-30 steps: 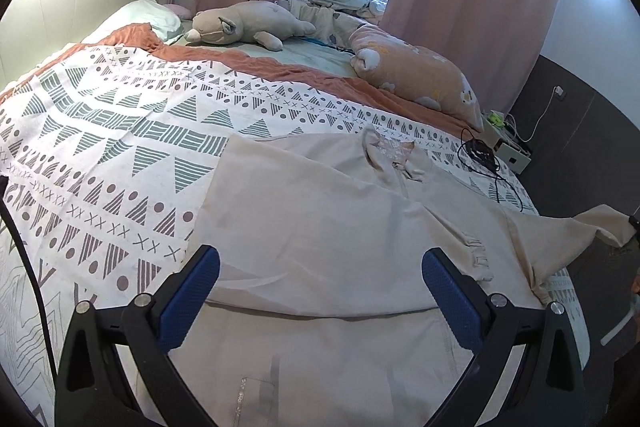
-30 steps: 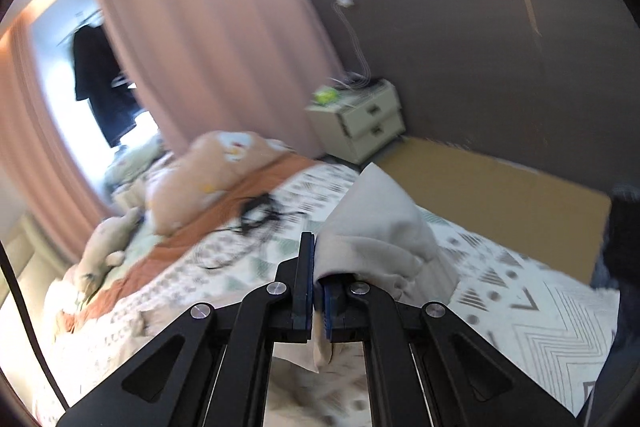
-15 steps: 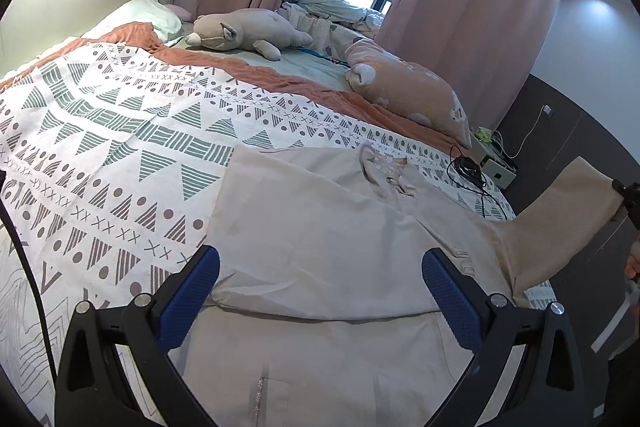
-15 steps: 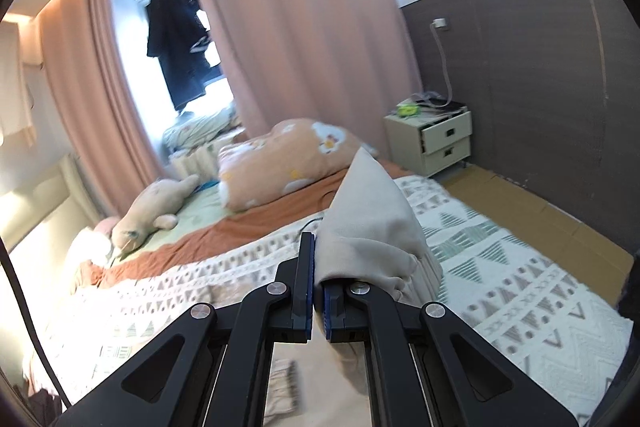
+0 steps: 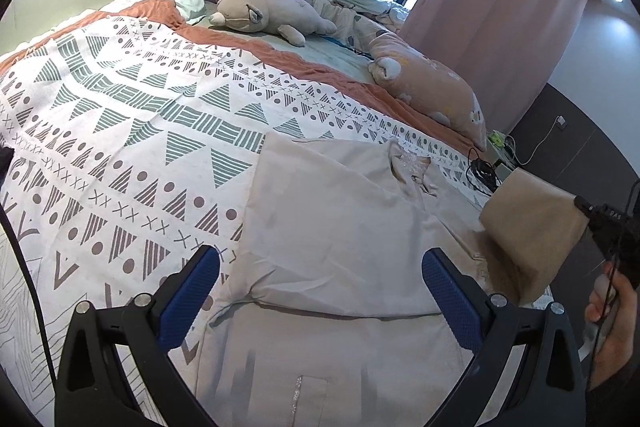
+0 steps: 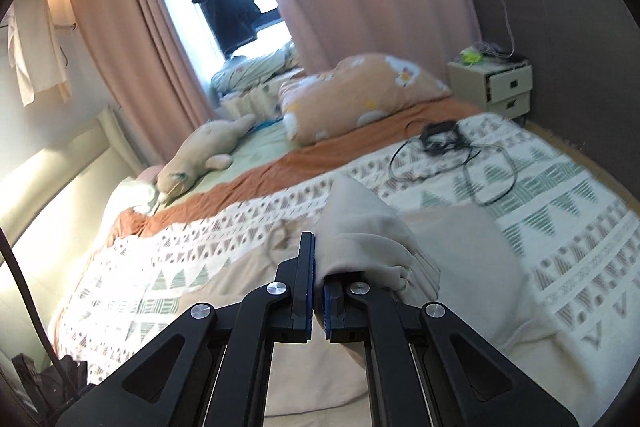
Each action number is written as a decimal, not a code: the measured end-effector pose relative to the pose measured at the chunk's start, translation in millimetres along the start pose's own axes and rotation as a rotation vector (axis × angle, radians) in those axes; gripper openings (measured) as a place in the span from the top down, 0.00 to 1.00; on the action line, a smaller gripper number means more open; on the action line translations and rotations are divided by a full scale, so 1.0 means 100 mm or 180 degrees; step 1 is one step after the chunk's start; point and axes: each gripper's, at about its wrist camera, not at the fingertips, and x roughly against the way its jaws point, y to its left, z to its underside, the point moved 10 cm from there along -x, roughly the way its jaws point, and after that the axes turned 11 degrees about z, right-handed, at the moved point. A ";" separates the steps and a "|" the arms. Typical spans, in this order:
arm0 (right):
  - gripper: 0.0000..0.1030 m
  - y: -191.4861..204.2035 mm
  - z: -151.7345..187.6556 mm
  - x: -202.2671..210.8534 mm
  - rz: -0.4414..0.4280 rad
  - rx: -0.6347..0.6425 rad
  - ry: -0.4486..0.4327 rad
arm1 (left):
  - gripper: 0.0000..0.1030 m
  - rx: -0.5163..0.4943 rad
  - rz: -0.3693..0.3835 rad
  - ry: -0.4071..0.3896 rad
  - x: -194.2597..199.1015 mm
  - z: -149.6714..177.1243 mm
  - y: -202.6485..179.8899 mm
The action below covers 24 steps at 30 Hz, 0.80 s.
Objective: Fold large clothes
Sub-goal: 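Lay the sleeve across the jacket body and open the right gripper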
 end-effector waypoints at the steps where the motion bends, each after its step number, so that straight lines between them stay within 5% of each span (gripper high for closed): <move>1: 1.00 0.01 0.05 -0.08 -0.0027 -0.0018 0.0060 | 0.00 0.0028 0.0005 0.0007 0.00 -0.01 0.02; 9: 1.00 0.07 0.50 -0.74 -0.0226 -0.0208 0.0538 | 0.00 0.0033 -0.0013 0.0074 -0.08 0.02 0.04; 21: 0.98 -0.02 0.70 -1.00 -0.0518 -0.0367 0.1276 | 0.00 -0.0110 -0.0115 0.0099 -0.22 0.08 -0.13; 24: 0.80 -0.14 0.73 -0.96 -0.0566 -0.0458 0.1295 | 0.00 -0.0123 -0.0054 0.0110 -0.27 0.12 -0.26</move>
